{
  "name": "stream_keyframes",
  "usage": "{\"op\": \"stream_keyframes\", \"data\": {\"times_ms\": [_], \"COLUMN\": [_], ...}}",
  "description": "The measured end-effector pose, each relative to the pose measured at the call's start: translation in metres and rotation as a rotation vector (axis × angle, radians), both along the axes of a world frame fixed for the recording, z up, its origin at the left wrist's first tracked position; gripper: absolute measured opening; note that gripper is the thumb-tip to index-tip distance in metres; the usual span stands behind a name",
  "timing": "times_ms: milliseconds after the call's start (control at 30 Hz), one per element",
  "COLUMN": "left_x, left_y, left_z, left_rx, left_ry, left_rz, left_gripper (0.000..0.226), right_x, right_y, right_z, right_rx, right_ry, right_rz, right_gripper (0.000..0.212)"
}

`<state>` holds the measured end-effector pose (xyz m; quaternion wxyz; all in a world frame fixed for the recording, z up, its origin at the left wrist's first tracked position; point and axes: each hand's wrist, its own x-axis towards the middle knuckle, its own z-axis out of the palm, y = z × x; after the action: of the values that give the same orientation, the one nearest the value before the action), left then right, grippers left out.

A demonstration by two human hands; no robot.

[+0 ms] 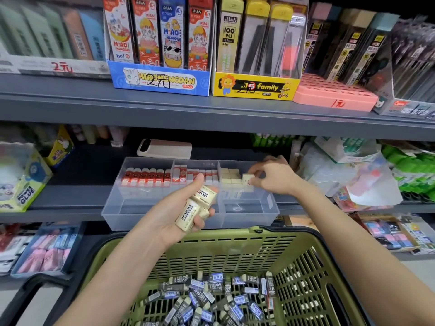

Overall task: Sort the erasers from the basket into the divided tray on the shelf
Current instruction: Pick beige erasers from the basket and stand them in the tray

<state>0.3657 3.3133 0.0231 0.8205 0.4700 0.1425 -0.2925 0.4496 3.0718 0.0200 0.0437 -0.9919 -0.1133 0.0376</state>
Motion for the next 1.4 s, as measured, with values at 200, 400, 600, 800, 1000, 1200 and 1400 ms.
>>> {"op": "stream_keyframes", "data": {"times_ms": [200,400,600,800,1000,1200,1400], "left_x": [0.000,-0.001,-0.003,-0.007,-0.006,-0.004,-0.005], "left_y": [0.004,-0.001,-0.009,-0.023,-0.017,-0.012,-0.013], "left_z": [-0.001,0.000,-0.003,-0.002,0.002,0.008,0.010], "left_rx": [0.015,-0.029,-0.057,-0.053,-0.109,-0.199,-0.161], "left_ry": [-0.005,0.005,-0.035,-0.084,0.005,0.100,0.116], "left_rz": [0.024,0.008,0.001,0.021,0.102,0.202,0.194], "left_gripper": [0.063,0.048,0.044,0.042,0.050,0.044,0.051], "right_x": [-0.002,-0.014,-0.079,-0.100,-0.049,-0.004,0.011], "right_y": [-0.004,0.003,0.049,0.076,0.020,0.002,0.006], "right_z": [-0.005,-0.003,0.020,0.020,0.025,0.001,-0.015], "right_rx": [0.113,-0.051,0.509,0.799,0.903,-0.186,-0.142], "right_ry": [0.192,0.125,-0.363,-0.087,-0.188,-0.284,-0.015], "right_rz": [0.040,0.056,0.052,-0.022,-0.367,-0.042,0.067], "right_gripper": [0.029,0.033,0.047,0.014,0.027,0.024,0.032]}}
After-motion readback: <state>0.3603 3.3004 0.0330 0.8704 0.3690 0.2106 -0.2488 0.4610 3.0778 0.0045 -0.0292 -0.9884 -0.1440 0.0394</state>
